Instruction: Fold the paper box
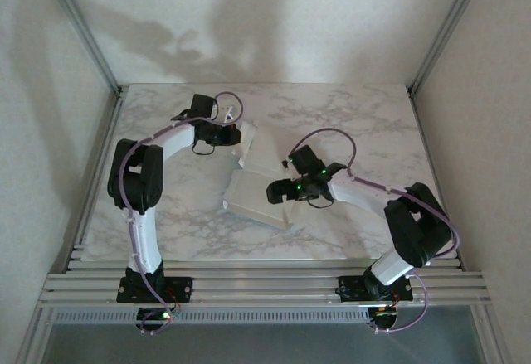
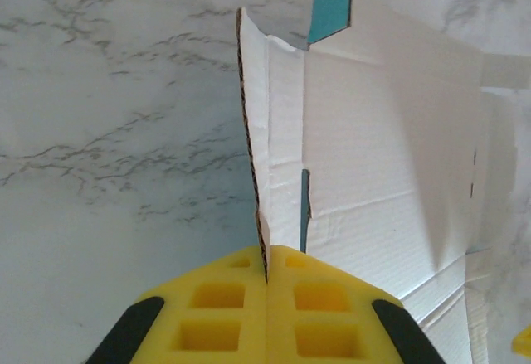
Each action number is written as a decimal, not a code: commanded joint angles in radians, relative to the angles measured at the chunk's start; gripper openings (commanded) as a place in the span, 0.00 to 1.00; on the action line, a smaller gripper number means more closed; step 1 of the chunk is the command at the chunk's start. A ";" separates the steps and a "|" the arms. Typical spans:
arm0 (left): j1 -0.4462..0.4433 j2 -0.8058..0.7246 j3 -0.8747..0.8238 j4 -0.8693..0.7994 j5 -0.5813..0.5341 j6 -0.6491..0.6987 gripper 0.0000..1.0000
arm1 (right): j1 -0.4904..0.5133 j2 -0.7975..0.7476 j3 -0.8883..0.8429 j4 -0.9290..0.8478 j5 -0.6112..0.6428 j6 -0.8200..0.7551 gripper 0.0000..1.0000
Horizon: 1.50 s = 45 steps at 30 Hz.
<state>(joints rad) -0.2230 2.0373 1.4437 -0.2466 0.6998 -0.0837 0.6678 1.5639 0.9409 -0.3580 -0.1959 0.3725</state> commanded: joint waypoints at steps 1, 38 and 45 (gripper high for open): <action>-0.009 -0.071 -0.054 0.116 0.078 0.034 0.03 | -0.048 -0.065 0.102 -0.147 -0.080 -0.103 0.92; -0.092 -0.157 -0.233 0.261 0.264 0.144 0.05 | -0.394 0.465 0.841 -0.556 -0.348 -0.573 0.61; -0.093 -0.156 -0.236 0.257 0.269 0.163 0.06 | -0.393 0.511 0.852 -0.564 -0.385 -0.590 0.61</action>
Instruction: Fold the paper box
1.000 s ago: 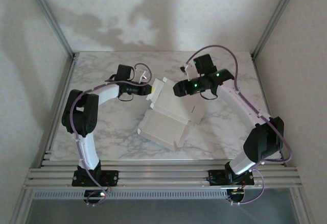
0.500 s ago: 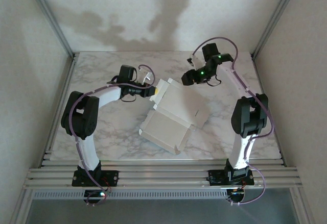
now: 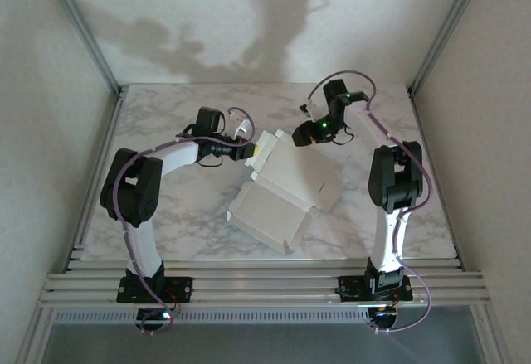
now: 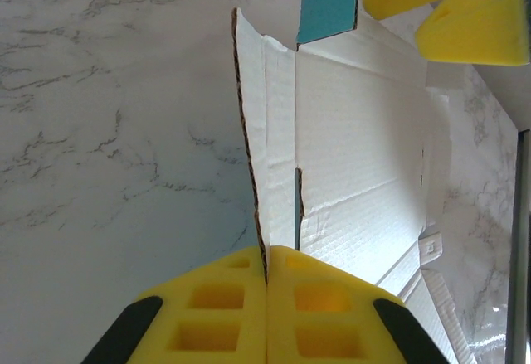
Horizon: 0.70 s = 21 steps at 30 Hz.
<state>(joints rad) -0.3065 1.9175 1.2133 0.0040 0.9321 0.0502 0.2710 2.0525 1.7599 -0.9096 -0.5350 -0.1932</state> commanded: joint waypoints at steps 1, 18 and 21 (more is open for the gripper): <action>-0.009 -0.036 -0.007 0.009 0.037 0.029 0.06 | 0.003 0.026 0.033 -0.013 -0.048 -0.025 0.61; -0.009 0.012 0.026 0.063 0.026 -0.013 0.07 | 0.003 -0.042 -0.030 0.037 -0.033 -0.009 0.37; -0.009 0.031 0.049 0.065 0.031 -0.016 0.07 | 0.003 -0.068 -0.051 0.051 -0.025 0.001 0.29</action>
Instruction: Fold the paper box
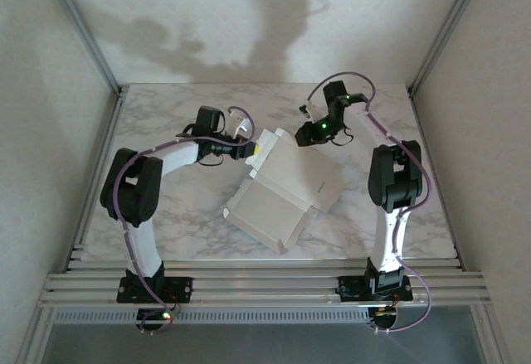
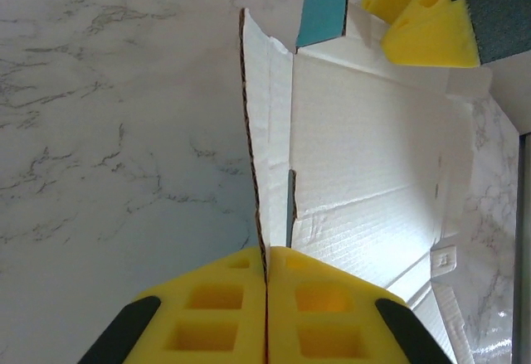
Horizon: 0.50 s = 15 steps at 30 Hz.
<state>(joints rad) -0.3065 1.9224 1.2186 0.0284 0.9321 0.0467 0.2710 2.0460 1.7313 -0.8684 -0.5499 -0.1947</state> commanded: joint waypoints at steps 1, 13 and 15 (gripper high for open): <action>-0.009 0.032 0.051 0.040 0.031 -0.014 0.07 | 0.003 -0.070 -0.030 0.013 -0.006 0.005 0.26; -0.009 0.058 0.066 0.052 0.033 -0.019 0.09 | 0.060 -0.166 -0.127 0.062 0.137 0.024 0.08; -0.009 0.056 0.065 0.051 0.028 -0.019 0.09 | 0.077 -0.186 -0.146 0.075 0.176 0.028 0.03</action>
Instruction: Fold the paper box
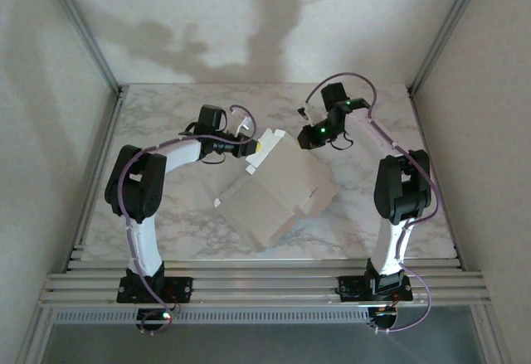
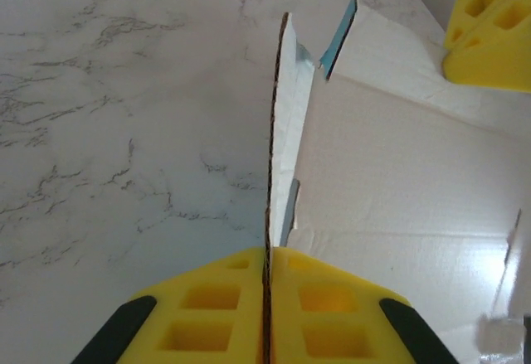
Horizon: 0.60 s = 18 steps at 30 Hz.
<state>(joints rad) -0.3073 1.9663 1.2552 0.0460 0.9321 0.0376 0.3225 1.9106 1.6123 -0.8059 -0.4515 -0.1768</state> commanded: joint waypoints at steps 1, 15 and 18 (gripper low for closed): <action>-0.007 0.011 0.027 0.033 0.026 -0.011 0.10 | 0.036 -0.061 -0.041 0.026 0.096 0.013 0.03; 0.044 -0.180 -0.047 0.087 -0.109 -0.219 0.65 | 0.179 -0.170 -0.081 0.046 0.428 0.017 0.00; 0.045 -0.224 -0.080 0.101 -0.137 -0.268 0.73 | 0.206 -0.170 -0.073 0.049 0.505 0.014 0.00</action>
<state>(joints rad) -0.2646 1.8034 1.2022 0.1074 0.8387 -0.1570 0.5125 1.7641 1.5356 -0.7586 -0.0708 -0.1646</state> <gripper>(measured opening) 0.714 0.041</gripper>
